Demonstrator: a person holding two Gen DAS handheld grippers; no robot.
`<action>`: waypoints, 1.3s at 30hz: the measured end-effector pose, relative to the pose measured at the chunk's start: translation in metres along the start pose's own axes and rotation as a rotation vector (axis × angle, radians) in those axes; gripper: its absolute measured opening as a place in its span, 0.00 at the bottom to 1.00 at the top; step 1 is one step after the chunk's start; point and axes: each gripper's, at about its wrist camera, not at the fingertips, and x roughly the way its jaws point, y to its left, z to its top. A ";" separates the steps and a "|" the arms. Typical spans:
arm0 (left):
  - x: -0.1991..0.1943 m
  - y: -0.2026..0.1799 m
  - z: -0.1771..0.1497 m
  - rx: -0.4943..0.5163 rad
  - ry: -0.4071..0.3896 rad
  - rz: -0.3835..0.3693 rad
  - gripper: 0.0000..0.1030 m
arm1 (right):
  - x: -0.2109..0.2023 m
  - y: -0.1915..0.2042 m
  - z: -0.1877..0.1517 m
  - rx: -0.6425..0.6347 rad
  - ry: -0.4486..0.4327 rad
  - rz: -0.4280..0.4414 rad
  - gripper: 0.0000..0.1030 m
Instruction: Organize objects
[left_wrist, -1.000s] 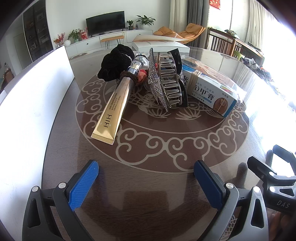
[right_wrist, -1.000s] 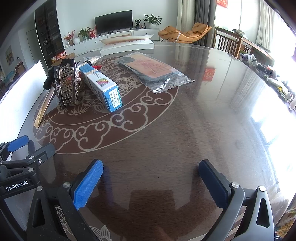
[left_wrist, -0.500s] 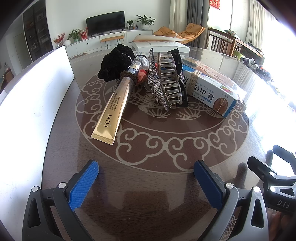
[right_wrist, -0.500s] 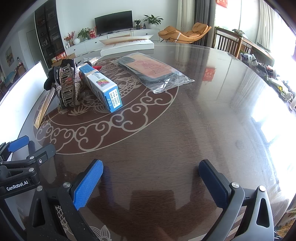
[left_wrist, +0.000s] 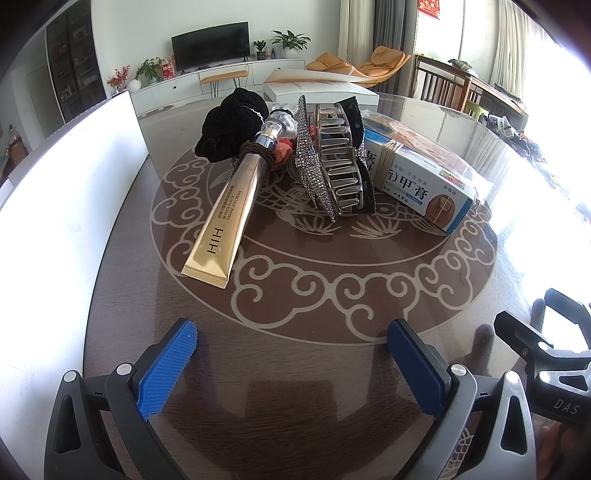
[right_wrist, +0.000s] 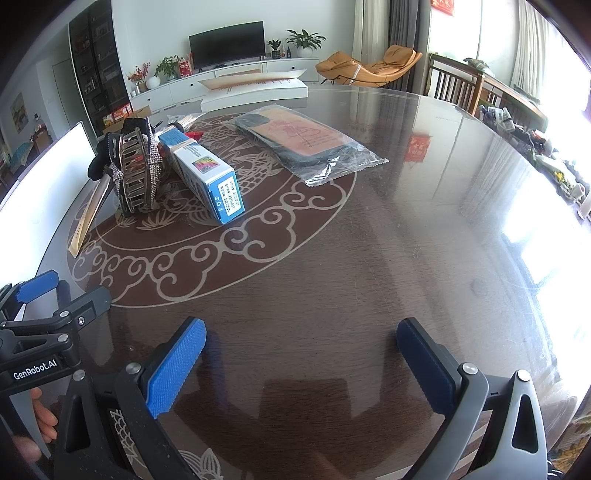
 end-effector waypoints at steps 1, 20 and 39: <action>0.000 0.000 0.000 0.000 0.000 0.000 1.00 | 0.000 0.000 0.000 -0.001 0.000 -0.001 1.00; -0.001 0.000 0.004 -0.006 0.044 -0.002 1.00 | 0.000 0.000 0.000 0.000 0.000 0.001 1.00; -0.018 0.002 -0.017 0.065 0.121 -0.044 1.00 | 0.000 0.000 0.000 0.000 0.000 0.001 1.00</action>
